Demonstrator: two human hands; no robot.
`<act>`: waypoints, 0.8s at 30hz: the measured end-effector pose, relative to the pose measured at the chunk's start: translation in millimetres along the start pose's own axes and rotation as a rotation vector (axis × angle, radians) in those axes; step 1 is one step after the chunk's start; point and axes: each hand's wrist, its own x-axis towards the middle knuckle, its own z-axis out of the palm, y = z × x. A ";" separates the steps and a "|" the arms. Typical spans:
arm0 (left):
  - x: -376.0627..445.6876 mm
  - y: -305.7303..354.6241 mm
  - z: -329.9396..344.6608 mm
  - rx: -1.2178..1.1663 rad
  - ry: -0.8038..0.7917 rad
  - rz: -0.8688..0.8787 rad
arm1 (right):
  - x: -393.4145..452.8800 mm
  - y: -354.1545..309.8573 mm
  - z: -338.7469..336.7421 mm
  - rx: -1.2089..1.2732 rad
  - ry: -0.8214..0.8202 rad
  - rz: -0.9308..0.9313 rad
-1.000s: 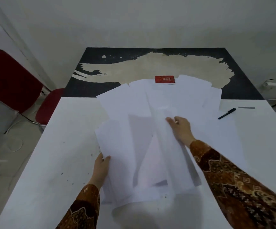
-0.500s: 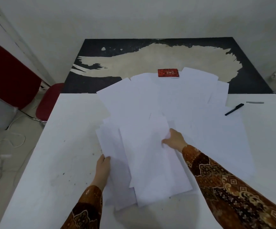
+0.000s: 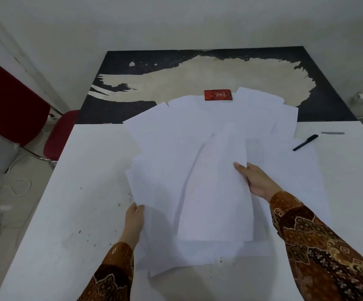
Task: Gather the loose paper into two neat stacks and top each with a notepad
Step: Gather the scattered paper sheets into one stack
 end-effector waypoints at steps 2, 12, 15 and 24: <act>-1.5 0.5 1.3 -0.003 -0.005 0.005 | -2.2 2.3 0.6 0.005 0.035 0.022; -5.6 3.8 3.8 -0.013 -0.001 0.016 | 4.5 33.2 -11.5 -0.537 0.087 -0.049; -7.8 7.4 8.7 -0.045 0.003 0.019 | 0.7 32.5 11.5 -0.580 0.037 -0.092; -10.3 7.0 30.3 0.079 -0.072 0.164 | -7.9 50.8 48.6 -0.740 0.136 -0.166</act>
